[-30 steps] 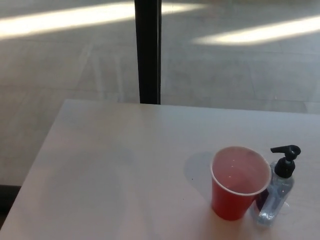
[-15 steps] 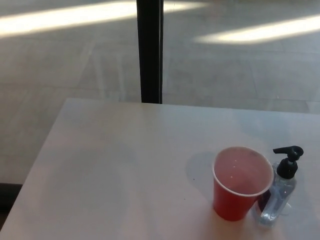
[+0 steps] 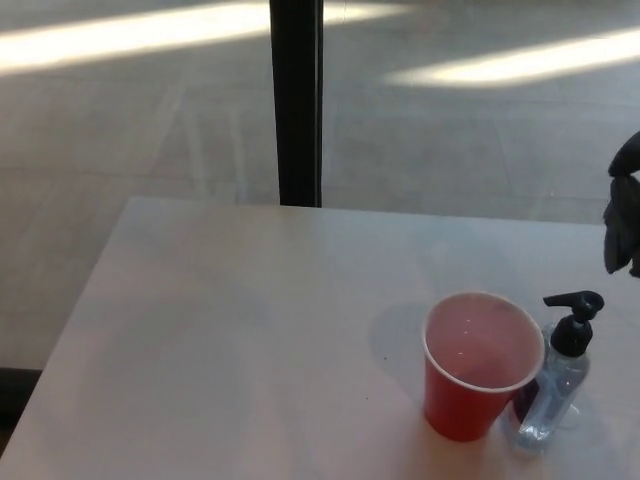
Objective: The robot uses its right hand fist to press the hand soap kept in the middle of the table to get liquid hand soap out
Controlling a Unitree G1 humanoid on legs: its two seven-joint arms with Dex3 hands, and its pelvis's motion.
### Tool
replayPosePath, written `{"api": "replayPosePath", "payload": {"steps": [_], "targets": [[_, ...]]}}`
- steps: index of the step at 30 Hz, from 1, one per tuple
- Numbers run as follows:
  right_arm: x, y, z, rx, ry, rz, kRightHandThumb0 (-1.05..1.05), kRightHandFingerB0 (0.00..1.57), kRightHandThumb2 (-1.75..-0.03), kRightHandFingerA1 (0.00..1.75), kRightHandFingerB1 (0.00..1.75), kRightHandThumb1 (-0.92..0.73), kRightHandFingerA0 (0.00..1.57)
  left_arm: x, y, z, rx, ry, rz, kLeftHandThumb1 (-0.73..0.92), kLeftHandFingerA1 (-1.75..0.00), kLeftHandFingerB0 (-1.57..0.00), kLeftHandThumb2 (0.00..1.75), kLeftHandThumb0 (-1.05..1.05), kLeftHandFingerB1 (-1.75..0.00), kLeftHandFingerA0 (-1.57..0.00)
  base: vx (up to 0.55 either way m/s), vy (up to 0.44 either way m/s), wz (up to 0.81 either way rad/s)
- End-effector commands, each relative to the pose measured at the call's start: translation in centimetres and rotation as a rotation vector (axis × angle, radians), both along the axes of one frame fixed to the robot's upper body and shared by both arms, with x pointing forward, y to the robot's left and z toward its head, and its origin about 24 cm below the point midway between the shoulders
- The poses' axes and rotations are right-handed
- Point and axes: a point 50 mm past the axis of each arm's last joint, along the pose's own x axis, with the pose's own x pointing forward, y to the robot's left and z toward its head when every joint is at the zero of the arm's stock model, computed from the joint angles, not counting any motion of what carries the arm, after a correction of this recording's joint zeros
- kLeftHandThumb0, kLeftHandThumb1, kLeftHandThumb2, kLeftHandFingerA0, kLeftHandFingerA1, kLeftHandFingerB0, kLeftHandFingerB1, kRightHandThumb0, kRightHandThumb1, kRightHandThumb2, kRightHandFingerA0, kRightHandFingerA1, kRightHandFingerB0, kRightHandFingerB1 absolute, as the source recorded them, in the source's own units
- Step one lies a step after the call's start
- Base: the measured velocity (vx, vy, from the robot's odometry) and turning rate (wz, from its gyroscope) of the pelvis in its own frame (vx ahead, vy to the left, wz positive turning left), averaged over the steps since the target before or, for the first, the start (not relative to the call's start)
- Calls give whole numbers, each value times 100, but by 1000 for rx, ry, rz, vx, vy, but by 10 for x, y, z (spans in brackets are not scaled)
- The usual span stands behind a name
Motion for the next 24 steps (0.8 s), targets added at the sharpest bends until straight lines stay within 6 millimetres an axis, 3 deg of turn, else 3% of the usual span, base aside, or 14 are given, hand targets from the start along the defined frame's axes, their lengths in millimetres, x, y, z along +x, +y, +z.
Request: {"api": "replayPosePath", "payload": {"steps": [1, 5, 6, 15, 18, 19, 24], "targets": [[1, 10, -12, -25, 37, 32, -15, 74, -136, 175, 166, -50, 102, 0, 2, 2, -11, 8, 20, 45, -84, -53, 98, -16, -77, -65, 0, 0, 0], [1, 12, -14, -26, 38, 37, -15, 73, -133, 175, 166, -50, 100, -1, 3, 1, -6, 17, 15, 45, -83, -52, 97, -17, -76, -65, 0, 0, 0], [2, 14, -16, -22, 46, 48, -14, 76, -126, 175, 162, -55, 95, -1, 3, 2, -8, 14, 11, 44, -84, -53, 99, -16, -77, -64, 0, 0, 0], [2, 18, -24, -24, 82, 65, -15, 76, -121, 175, 159, -58, 97, -1, 3, 2, 4, 24, 9, 44, -85, -53, 97, -18, -76, -68, 0, 0, 0], [1, 15, -29, -36, 91, 58, -17, 76, -123, 175, 160, -55, 97, -2, 3, 2, 2, 21, 4, 44, -86, -52, 97, -18, -76, -69, 0, 0, 0], [1, 11, -34, -38, 115, 39, -17, 69, -131, 175, 168, -51, 97, -2, 3, 2, 6, 16, -4, 43, -86, -56, 98, -19, -78, -69, 0, 0, 0], [0, 6, -43, 4, 154, 6, -14, 71, -130, 175, 166, -52, 97, -3, 3, 1, 3, 22, -1, 45, -85, -53, 96, -19, -76, -68, 0, 0, 0]]}}
